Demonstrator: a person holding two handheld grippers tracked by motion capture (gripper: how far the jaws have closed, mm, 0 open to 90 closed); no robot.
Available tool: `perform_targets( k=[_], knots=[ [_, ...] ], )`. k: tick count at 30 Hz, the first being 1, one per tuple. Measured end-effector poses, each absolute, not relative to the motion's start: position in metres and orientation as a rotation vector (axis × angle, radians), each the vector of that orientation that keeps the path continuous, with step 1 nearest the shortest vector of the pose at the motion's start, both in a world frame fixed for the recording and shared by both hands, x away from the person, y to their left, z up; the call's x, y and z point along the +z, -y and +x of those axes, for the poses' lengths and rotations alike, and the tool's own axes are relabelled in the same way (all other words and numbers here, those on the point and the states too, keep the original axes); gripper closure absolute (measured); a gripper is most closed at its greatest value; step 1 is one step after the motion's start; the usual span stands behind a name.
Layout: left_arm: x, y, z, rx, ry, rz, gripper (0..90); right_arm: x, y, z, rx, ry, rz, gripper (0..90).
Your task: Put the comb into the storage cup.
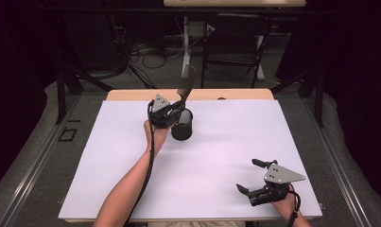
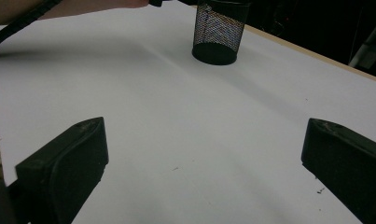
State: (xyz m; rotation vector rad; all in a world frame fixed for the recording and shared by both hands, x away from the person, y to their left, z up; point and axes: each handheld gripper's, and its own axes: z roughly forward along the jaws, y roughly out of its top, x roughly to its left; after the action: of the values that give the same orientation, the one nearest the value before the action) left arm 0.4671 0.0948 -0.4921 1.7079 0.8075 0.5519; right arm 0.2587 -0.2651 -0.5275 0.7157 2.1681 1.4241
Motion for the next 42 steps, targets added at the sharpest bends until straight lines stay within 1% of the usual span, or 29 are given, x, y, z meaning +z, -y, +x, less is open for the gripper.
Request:
perform_targets(
  k=[18, 24, 42],
  knots=[
    [-0.4959, -0.0965, 0.4654, 0.533, -0.813, 1.711, 72.4, -0.5273, 0.2650, 0.2586, 1.424, -2.170, 0.713, 0.2],
    [-0.4936, -0.0961, 0.4642, 0.558, -0.814, 1.729, 72.4, -0.5273, 0.2652, 0.2587, 1.420, -2.169, 0.711, 0.2],
    [-0.4974, -0.0909, 0.4645, 0.574, -0.798, 1.764, 72.4, -0.5272, 0.2650, 0.2587, 1.422, -2.174, 0.713, 0.3]
  ],
)
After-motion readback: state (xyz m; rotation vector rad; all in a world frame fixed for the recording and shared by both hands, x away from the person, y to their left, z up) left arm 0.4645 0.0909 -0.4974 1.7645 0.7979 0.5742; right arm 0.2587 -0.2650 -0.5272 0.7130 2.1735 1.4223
